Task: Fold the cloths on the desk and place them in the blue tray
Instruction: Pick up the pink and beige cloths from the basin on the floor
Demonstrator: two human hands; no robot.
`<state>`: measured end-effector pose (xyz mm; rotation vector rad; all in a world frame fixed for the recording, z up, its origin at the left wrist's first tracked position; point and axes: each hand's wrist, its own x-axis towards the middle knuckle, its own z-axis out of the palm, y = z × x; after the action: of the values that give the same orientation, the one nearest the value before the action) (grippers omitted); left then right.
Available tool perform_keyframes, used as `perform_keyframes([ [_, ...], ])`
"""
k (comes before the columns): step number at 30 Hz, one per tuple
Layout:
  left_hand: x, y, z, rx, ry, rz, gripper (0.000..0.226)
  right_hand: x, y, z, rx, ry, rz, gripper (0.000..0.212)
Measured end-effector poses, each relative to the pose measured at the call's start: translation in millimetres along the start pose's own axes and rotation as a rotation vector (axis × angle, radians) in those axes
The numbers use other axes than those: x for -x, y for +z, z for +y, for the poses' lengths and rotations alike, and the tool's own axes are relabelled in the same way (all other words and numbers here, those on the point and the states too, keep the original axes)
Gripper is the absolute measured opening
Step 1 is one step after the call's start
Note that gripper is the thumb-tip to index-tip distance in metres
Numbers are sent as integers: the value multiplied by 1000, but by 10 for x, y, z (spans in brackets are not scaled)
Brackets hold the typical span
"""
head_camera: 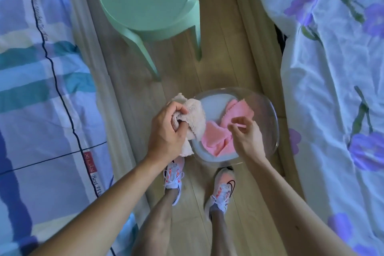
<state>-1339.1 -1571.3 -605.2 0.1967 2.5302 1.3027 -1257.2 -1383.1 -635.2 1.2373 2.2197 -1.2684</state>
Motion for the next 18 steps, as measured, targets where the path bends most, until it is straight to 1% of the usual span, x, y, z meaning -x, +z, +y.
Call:
perform_keyframes([
  [2, 74, 113, -166, -20, -24, -28, 24, -118, 175, 269, 133, 9, -72, 26],
  [5, 175, 276, -395, -38, -37, -90, 23, -295, 412, 624, 340, 28, -229, 30],
  [7, 223, 344, -515, -48, -29, -119, 23, -411, 540, 794, 475, -1, -303, 31],
  [9, 276, 395, -625, -62, -34, -132, 24, -514, 644, 907, 611, -49, -355, 34],
  [13, 373, 418, -725, -79, -60, -165, 26, -681, 767, 1055, 780, -90, -419, 45],
  [15, 384, 408, -733, -87, -60, -175, 26, -697, 784, 1073, 810, -74, -406, 49],
  [18, 388, 366, -656, -95, -67, -178, 27, -608, 680, 985, 694, -80, -289, 42],
])
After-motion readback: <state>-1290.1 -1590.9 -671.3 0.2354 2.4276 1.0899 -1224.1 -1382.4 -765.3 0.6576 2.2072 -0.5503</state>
